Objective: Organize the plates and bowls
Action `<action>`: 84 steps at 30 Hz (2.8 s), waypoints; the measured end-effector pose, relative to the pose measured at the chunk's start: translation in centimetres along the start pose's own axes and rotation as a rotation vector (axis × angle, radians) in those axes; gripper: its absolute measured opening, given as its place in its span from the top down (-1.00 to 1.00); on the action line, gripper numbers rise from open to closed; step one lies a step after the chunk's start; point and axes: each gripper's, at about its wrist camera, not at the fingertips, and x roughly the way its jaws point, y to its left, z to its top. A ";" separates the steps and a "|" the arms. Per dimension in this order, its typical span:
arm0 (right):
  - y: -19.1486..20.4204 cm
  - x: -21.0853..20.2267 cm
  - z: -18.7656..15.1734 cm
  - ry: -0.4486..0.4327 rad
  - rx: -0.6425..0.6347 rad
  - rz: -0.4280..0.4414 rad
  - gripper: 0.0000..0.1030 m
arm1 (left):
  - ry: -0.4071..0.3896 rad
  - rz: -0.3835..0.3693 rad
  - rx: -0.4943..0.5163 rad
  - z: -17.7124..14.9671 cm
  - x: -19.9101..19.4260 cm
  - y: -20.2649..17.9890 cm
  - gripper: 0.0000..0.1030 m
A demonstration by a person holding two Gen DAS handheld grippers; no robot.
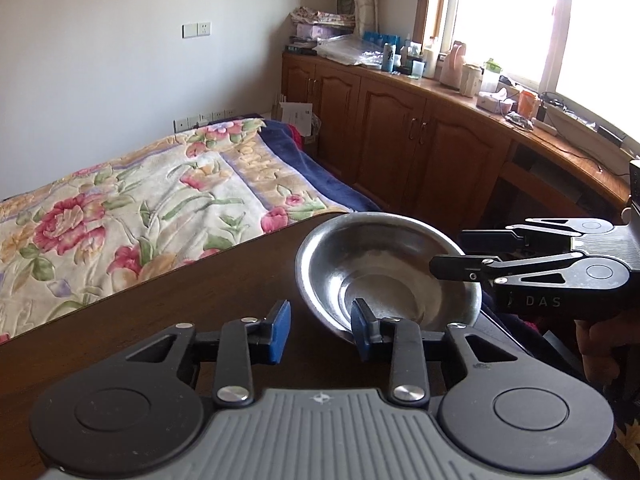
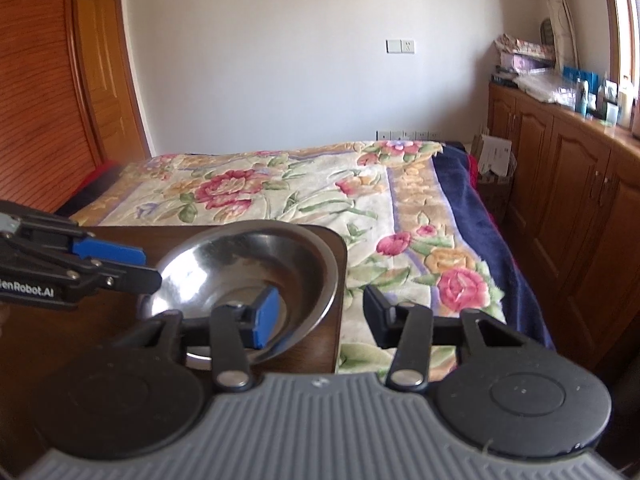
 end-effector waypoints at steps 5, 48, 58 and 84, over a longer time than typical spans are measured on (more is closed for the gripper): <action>-0.3 0.4 -0.1 0.013 0.054 0.032 0.13 | 0.018 -0.029 -0.062 0.1 0.8 0.4 0.36; 6.6 -9.5 2.6 -0.096 0.018 0.121 0.70 | -0.162 -0.004 -0.020 -0.5 -15.8 -0.4 0.70; 7.9 -11.2 1.4 -0.097 0.009 0.116 0.71 | -0.168 -0.009 -0.009 -2.9 -18.9 -1.3 0.70; 12.6 -13.5 -3.6 -0.045 -0.036 0.115 0.72 | -0.122 -0.019 -0.040 -10.4 -21.9 -1.4 0.69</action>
